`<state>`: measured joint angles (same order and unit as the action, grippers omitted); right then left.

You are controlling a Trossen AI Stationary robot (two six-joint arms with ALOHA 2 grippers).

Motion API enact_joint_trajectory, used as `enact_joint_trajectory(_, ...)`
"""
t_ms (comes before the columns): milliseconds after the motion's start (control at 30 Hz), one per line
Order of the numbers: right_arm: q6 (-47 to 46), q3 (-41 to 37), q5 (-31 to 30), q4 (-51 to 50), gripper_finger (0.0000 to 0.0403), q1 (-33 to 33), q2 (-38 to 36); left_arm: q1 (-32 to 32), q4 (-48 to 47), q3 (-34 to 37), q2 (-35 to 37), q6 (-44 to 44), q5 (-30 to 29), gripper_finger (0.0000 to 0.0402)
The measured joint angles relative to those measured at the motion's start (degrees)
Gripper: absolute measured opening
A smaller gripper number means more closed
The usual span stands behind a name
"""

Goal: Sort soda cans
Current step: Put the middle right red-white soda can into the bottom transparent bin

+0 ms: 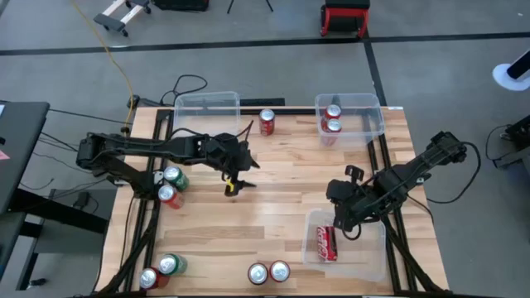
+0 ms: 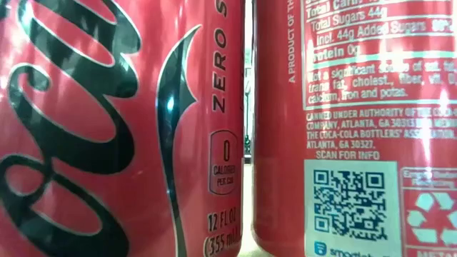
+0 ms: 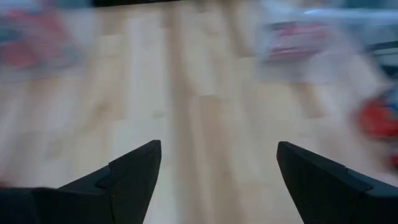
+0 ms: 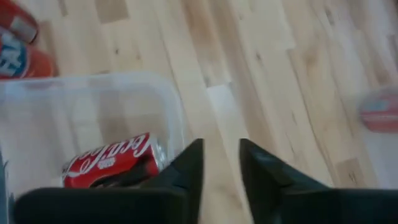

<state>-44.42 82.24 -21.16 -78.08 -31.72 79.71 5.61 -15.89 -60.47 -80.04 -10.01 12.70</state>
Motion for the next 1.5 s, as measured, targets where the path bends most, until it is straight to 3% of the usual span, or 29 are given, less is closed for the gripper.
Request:
enact_joint_trajectory(100, 1.94, 0.00, 4.07, 0.24, 0.0192, 1.00, 1.55, -0.02, 0.32, -0.02, -1.58, 0.08, 6.25, 0.0316)
enact_joint_trajectory(267, 2.27, -0.02, 6.09, 0.11, 0.0259, 1.56, 6.36, -0.22, 0.15, 0.00, -3.06, 1.86, 6.69, 0.0316)
enact_joint_trajectory(467, 3.23, -0.02, 7.51, -3.40, 0.0276, 3.20, 11.74, -0.39, -0.12, 0.00, -3.25, 3.61, 5.16, 0.0316)
enact_joint_trajectory(600, 9.64, -0.02, 9.89, -2.19, 0.0274, 6.31, 13.74, -0.39, -0.93, 0.00, -3.27, 4.50, 2.90, 0.0316)
enact_joint_trajectory(767, 17.73, -0.02, 15.26, 5.47, 0.0225, 10.75, 15.17, -0.69, -3.04, 0.00, -3.26, 6.09, 1.09, 0.0316)
enact_joint_trajectory(1000, 22.70, 0.03, 17.65, 7.17, 0.0038, 15.73, 15.89, -2.09, -7.40, 0.00, -1.38, 6.30, -0.36, 0.0316)
enact_joint_trajectory(1033, 23.17, 0.07, 17.66, 7.23, 0.0027, 16.24, 15.99, -2.25, -7.95, 0.00, -0.64, 6.32, -0.64, 0.0316)
enact_joint_trajectory(1300, 20.15, -0.13, 14.14, 16.32, 0.0025, 19.10, 14.10, -3.79, -11.38, 0.02, 7.88, 7.17, -7.01, 0.0308)
enact_joint_trajectory(1500, 17.01, -0.07, 3.38, 19.74, 0.0025, 21.77, 12.07, -4.09, -10.82, 0.02, 13.10, 9.31, -8.99, 0.0300)
